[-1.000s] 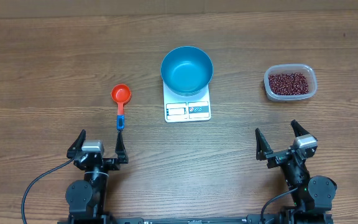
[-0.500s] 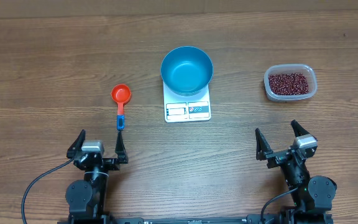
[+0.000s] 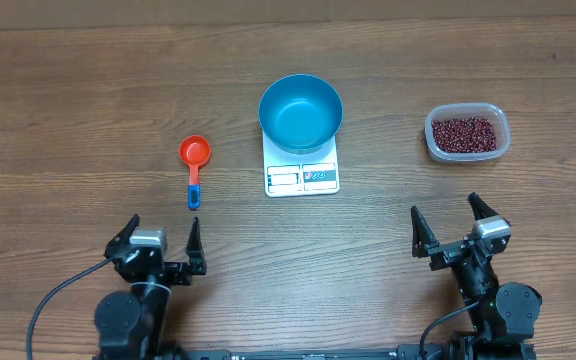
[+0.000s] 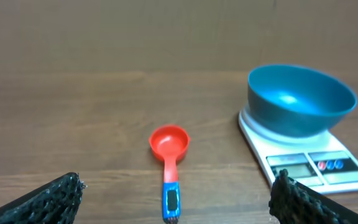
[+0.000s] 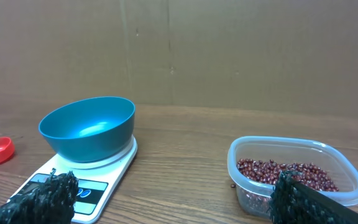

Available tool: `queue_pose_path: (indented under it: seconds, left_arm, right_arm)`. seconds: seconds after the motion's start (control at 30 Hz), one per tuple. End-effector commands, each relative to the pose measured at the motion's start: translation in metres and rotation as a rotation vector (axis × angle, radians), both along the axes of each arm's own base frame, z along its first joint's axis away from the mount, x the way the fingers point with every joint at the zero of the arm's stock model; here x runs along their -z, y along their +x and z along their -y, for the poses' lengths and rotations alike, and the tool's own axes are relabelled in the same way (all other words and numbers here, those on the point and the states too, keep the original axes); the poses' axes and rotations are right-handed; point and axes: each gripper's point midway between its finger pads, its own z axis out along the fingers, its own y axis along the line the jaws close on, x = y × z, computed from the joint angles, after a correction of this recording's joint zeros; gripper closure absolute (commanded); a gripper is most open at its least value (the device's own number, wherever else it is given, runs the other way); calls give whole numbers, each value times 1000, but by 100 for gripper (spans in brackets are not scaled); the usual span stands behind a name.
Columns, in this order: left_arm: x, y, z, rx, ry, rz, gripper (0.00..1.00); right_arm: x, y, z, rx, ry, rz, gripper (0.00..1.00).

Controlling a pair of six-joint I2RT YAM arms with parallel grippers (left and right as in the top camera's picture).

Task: Scoop item into bowl and weigh 150g on scale
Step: 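Raise the left arm and move the left gripper toward the red scoop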

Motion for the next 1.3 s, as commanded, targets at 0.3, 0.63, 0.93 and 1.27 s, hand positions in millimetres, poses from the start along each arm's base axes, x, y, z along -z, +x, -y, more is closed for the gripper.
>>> queue_pose_path:
  seconds: [0.3,0.63,0.93,1.27]
  left_arm:
    - [-21,1,4,26,1,-84,1]
    - [-31,20,7,58,41,-293,0]
    - [-28,34,6,69,52,-432,1]
    - [-29,36,6,78,57,-540,1]
  right_arm:
    - [1,0,-2,-10,-16,12,0]
    - [1,0,-2,-10,-16,12,0]
    - [1,0,-2,-10,-16,12,0]
    - [1,0,-2,-10,-16,12,0]
